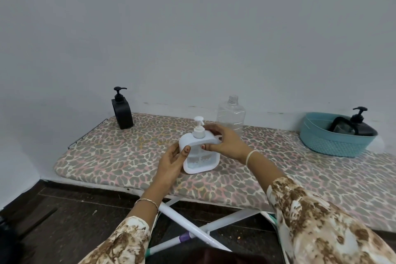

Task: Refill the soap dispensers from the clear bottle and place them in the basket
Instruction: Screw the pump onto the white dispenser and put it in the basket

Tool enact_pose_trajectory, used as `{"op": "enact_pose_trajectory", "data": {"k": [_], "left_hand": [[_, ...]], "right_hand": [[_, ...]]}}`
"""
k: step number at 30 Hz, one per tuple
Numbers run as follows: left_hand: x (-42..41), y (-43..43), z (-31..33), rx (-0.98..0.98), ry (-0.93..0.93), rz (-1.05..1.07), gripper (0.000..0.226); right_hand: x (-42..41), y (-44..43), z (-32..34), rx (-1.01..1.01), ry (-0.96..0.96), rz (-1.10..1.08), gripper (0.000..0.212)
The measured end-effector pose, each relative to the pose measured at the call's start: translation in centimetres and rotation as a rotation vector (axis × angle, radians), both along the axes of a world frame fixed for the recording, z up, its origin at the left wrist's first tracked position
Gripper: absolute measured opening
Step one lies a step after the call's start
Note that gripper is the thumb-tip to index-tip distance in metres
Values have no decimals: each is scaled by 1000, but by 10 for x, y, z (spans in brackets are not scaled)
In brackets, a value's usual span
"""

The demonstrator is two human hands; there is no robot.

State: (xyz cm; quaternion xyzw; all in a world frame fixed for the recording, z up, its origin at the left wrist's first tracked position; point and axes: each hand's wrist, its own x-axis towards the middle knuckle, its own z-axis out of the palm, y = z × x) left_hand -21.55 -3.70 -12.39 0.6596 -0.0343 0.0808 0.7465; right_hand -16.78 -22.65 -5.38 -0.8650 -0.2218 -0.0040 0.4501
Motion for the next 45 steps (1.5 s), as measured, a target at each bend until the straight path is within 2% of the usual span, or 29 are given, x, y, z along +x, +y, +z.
{"op": "enact_pose_trajectory", "data": {"k": [3, 6, 10, 18, 22, 24, 28, 34, 36, 39, 41, 45], "left_hand": [[-6, -12, 9, -8, 2, -73, 60], [-8, -30, 20, 62, -18, -150, 63], [-8, -65, 38, 88, -21, -219, 55], [10, -153, 60, 99, -30, -320, 54], [31, -196, 69, 90, -35, -355, 36], [43, -214, 73, 130, -33, -357, 35], [69, -245, 76, 338, -43, -301, 44], [97, -289, 82, 593, -153, -355, 48], [102, -302, 79, 818, -299, -395, 54], [113, -320, 69, 1173, -482, -486, 79], [122, -331, 62, 1244, -518, -508, 88], [134, -345, 55, 1294, -561, -516, 92]], "right_hand": [[-9, -22, 11, 89, 115, 60, 69], [-16, -45, 22, 85, 190, 73, 63], [-23, -82, 34, 123, 237, 11, 47], [-29, -162, 49, 173, 125, -234, 48], [-21, -198, 54, 191, 28, -393, 48], [-13, -215, 57, 203, -25, -491, 48], [11, -251, 64, 215, -112, -665, 55], [36, -291, 65, 177, -212, -912, 49], [43, -302, 59, 137, -245, -974, 50], [53, -315, 49, 124, -286, -1066, 51], [59, -321, 47, 135, -306, -1104, 51], [70, -329, 42, 135, -312, -1120, 53]]}}
